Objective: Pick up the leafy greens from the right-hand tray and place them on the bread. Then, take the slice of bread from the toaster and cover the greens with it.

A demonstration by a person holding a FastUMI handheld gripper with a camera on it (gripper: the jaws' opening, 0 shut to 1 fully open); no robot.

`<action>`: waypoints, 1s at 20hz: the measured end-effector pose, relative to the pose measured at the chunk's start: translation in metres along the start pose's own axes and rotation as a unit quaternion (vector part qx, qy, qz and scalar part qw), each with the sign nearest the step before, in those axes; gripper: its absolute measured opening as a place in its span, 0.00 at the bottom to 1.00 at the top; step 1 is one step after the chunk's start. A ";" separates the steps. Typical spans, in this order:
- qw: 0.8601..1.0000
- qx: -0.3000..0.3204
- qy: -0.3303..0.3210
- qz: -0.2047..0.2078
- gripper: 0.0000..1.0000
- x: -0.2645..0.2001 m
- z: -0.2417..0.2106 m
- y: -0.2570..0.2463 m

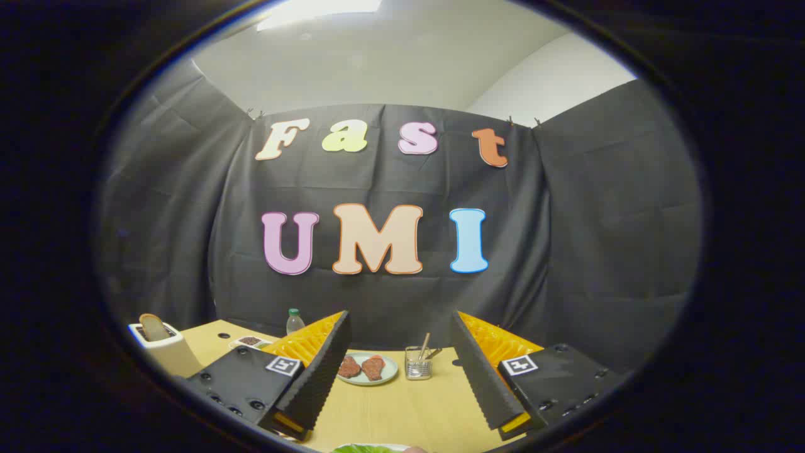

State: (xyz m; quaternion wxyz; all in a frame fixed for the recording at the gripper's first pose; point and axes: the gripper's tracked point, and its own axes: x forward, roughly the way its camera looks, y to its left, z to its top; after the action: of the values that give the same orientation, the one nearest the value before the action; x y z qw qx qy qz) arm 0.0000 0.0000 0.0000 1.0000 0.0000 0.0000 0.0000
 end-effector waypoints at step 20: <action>1.000 -0.007 0.017 0.015 0.99 0.013 -0.015 -0.003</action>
State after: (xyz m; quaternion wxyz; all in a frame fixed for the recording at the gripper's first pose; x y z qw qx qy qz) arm 0.0133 -0.0033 -0.0148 0.9997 -0.0070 0.0170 0.0146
